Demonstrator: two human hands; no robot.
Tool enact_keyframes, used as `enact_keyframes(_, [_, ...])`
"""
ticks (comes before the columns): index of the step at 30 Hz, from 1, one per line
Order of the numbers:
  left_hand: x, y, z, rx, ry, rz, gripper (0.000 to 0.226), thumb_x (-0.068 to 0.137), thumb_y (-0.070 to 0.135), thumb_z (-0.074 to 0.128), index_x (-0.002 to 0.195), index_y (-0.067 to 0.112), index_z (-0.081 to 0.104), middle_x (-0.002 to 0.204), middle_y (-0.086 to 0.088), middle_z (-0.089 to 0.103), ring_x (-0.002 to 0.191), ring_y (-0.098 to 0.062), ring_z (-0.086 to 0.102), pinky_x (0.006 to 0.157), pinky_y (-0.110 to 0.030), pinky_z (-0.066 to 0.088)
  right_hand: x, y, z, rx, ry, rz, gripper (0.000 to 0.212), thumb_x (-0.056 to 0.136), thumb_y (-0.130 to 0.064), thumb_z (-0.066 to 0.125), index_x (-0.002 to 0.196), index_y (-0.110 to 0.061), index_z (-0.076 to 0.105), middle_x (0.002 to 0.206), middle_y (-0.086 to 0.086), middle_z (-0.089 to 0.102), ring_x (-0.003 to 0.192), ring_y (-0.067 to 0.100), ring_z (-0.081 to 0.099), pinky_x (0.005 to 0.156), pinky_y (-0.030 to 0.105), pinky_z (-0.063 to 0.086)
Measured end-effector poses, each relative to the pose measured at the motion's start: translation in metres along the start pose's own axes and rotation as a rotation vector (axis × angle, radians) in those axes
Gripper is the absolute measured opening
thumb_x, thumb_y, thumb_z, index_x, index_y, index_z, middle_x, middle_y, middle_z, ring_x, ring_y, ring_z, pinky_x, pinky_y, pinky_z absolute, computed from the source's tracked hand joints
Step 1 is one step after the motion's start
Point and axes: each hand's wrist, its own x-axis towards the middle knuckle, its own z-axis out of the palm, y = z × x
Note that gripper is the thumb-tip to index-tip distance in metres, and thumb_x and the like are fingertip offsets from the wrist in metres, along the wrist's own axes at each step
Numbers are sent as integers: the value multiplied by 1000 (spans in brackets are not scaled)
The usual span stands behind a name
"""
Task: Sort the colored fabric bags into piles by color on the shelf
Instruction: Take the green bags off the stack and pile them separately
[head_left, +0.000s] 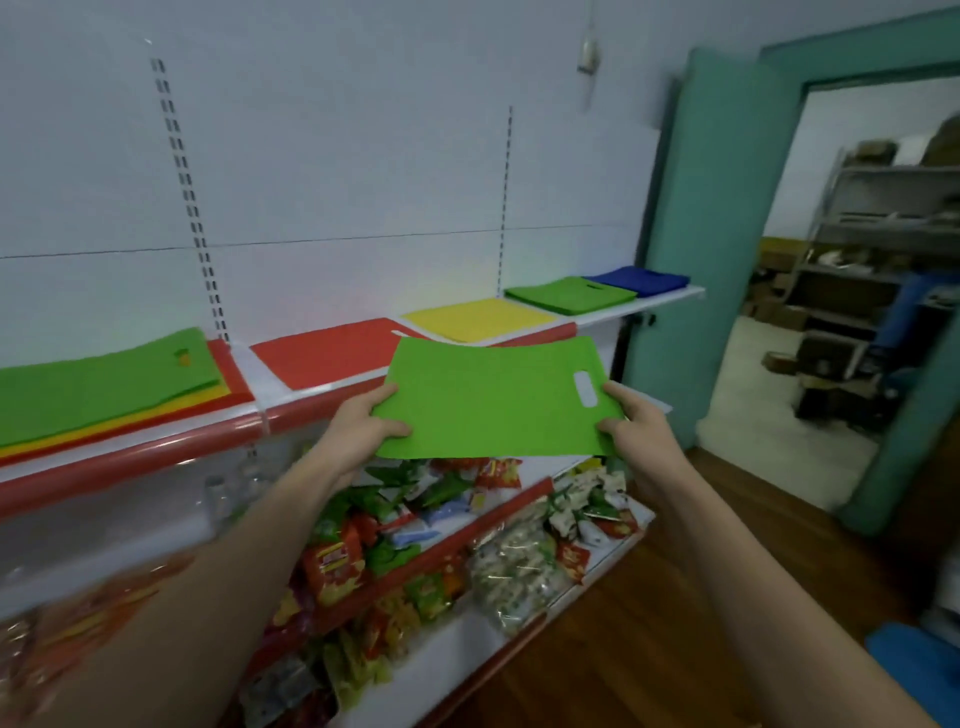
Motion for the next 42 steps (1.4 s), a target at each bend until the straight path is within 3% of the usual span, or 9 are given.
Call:
enact_keyframes(3, [17,2,55,-9,-63,12,74,80,-14,66,146,9,42,135,-9,57,107,-22,64,91,-35,53,9,21,-49,-34,57,8,57,95,7,47,148,-13,39,142,5,48,98,16,58,67,19,49])
enact_keyframes(6, [34,3,103,-9,-122,3,76,80,-12,69,147,10,41,136,-8,57,110,-23,64,98,-41,51,21,38,-91,-68,101,27,54,96,6,47,147,-9,39,128,2,47,79,0,52,52,5,44])
enact_keyframes(13, [88,-6,198,44,-242,15,76,83,-4,70,150,14,39,144,-4,50,119,-22,59,107,-42,45,72,81,-165,-121,200,61,56,95,5,49,148,-10,38,138,7,48,98,11,53,54,-1,41])
enact_keyframes(17, [134,-10,243,54,-283,28,77,82,-4,71,150,11,38,145,-7,50,119,-23,58,107,-39,45,113,103,-192,-123,231,103,57,94,7,50,148,-7,38,137,6,49,107,15,52,59,1,42])
enact_keyframes(21, [190,-13,280,55,-348,58,75,84,-2,71,150,13,39,144,-7,50,119,-24,59,98,-33,50,161,116,-214,-158,259,120,57,93,2,53,148,-11,40,143,8,48,113,17,54,84,22,44])
enact_keyframes(25, [238,-14,317,-5,-392,58,73,85,-5,68,149,12,39,144,-1,48,114,-15,55,81,-18,50,204,130,-230,-171,284,135,57,95,1,52,149,-11,38,145,5,45,110,14,51,61,9,46])
enact_keyframes(28, [273,-20,338,-16,-394,39,74,83,-7,69,149,12,40,141,-4,52,106,-21,61,79,-28,55,232,142,-239,-174,297,133,57,95,1,52,149,-11,36,145,5,44,102,11,54,56,9,47])
enact_keyframes(37, [360,-21,406,-31,-391,43,77,81,-6,72,148,19,42,136,-3,54,106,-25,65,91,-44,55,322,172,-286,-131,258,103,58,97,0,52,150,-14,36,133,-5,43,108,13,55,60,12,51])
enact_keyframes(42, [396,-9,441,-75,-283,34,74,84,-9,67,148,17,41,133,-2,56,92,-14,66,65,-27,57,407,175,-313,-86,197,44,57,95,1,54,148,-13,39,138,-4,48,111,20,60,63,15,53])
